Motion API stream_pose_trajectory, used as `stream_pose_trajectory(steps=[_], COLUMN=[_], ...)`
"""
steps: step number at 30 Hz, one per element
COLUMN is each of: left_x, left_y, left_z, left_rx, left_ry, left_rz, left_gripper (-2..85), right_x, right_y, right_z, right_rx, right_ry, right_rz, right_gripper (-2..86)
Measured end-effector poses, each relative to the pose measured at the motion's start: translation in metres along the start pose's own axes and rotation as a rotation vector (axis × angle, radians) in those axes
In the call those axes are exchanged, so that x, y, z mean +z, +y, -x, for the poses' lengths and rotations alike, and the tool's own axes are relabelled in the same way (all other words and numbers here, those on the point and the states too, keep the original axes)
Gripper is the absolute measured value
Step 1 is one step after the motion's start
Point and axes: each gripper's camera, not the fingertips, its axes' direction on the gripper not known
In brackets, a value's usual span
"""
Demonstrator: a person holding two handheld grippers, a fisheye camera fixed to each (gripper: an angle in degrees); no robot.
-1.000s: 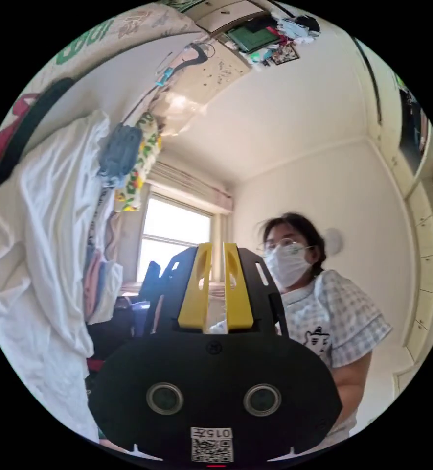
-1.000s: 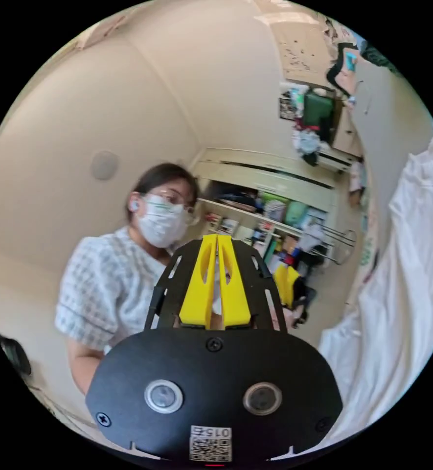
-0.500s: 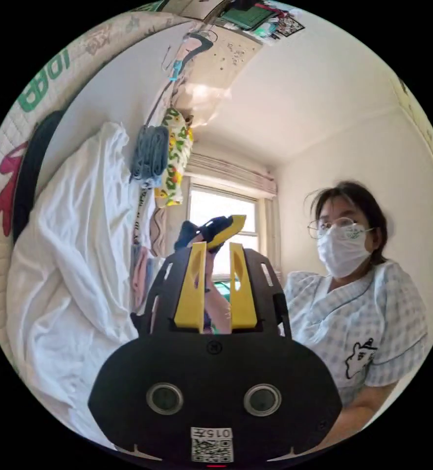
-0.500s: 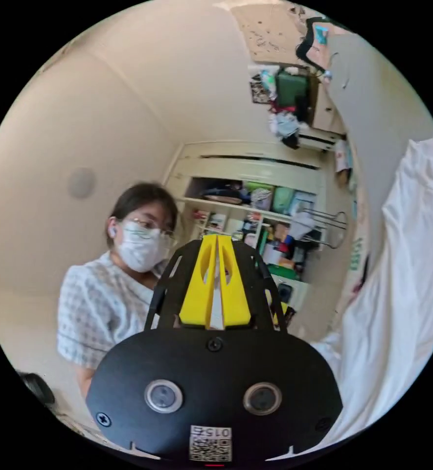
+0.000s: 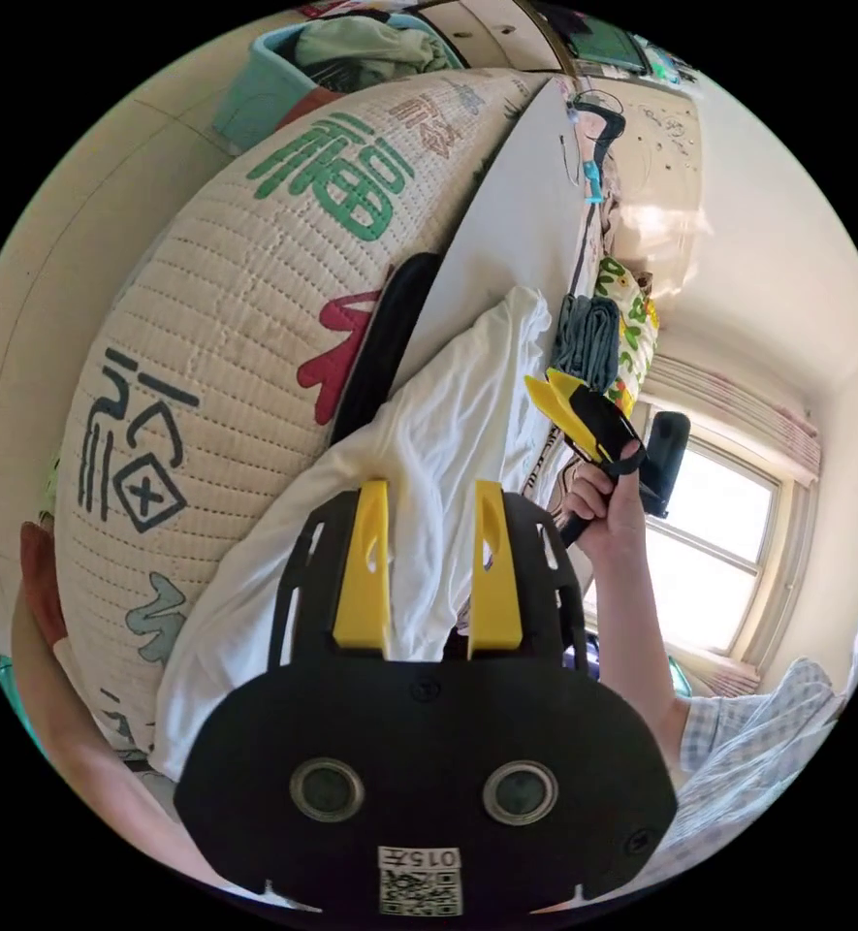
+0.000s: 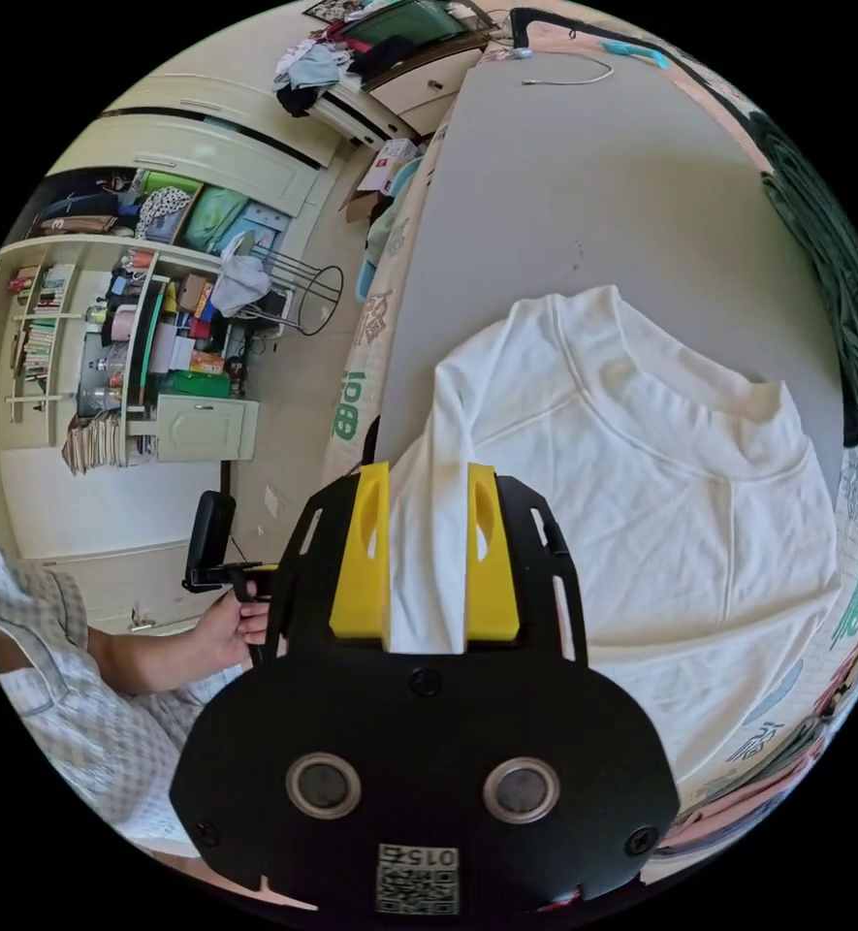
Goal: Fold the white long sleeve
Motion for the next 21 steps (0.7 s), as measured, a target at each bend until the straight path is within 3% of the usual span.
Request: stream_pose_trajectory(steps=[6, 13, 17, 21], left_x=[-0.02, -0.037, -0.04, -0.051], left_y=[0.014, 0.032, 0.032, 0.036], left_z=[0.016, 0.012, 0.016, 0.013], left_rx=[-0.032, -0.005, -0.014, 0.023], left_ry=[0.063, 0.01, -0.056, 0.016], left_rz=[-0.06, -0.094, -0.089, -0.037], left_gripper=[0.5, -0.6, -0.2, 3.2], right_x=[0.035, 0.062, 0.106, 0.117], right_y=[-0.007, 0.023, 0.032, 0.047], right_z=[0.0, -0.012, -0.013, -0.013], right_rx=[0.007, 0.104, 0.141, 0.182], right_ry=[-0.026, 0.071, 0.288, 0.2], right_rz=[-0.003, -0.051, 0.01, -0.046], right_gripper=[1.0, -0.4, -0.4, 0.3])
